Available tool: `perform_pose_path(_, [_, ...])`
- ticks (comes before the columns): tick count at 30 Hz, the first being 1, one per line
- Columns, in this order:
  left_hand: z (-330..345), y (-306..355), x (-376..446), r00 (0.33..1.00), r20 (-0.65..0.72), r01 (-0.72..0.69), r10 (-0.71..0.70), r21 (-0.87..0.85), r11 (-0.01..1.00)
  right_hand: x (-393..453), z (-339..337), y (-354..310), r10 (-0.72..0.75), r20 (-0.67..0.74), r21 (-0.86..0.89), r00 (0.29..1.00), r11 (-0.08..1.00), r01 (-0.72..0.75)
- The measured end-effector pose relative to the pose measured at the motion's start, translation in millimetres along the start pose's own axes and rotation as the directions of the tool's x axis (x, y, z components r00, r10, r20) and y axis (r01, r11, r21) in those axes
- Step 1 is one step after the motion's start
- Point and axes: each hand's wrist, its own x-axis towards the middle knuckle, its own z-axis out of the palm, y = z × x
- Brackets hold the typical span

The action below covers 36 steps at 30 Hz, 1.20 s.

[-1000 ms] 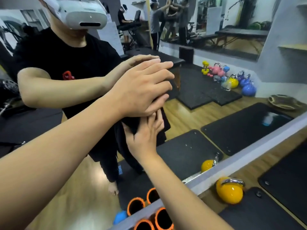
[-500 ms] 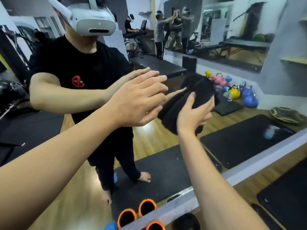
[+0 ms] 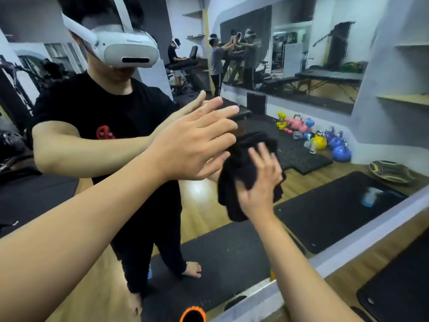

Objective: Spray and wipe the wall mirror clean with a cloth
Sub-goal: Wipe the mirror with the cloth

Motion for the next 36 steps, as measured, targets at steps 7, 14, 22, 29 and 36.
perform_pose_path(7, [5, 5, 3, 0.999, 0.052, 0.003, -0.007, 0.072, 0.997, 72, -13, 34, 0.837, -0.215, 0.402, 0.503, 0.545, -0.736])
perform_pose_path(14, [3, 4, 4, 0.999, 0.033, 0.042, -0.043, 0.020, 0.999, 26, 12, -88, 0.302, -0.091, 0.174, 0.949, 0.943, -0.283])
perform_pose_path(22, [0, 3, 3, 0.997, 0.048, 0.059, -0.059, -0.010, 0.998, 50, 0, -48, 0.061, -0.055, 0.116, 0.997, 0.992, -0.054])
perform_pose_path(29, [2, 5, 5, 0.996, 0.056, 0.067, -0.069, 0.031, 0.997, 137, -38, 23, 0.656, -0.232, 0.313, 0.718, 0.750, -0.583])
perform_pose_path(36, [0, 5, 7, 0.998, 0.042, 0.056, -0.057, 0.015, 0.998, 42, 0, -76, 0.248, -0.081, 0.138, 0.965, 0.962, -0.236])
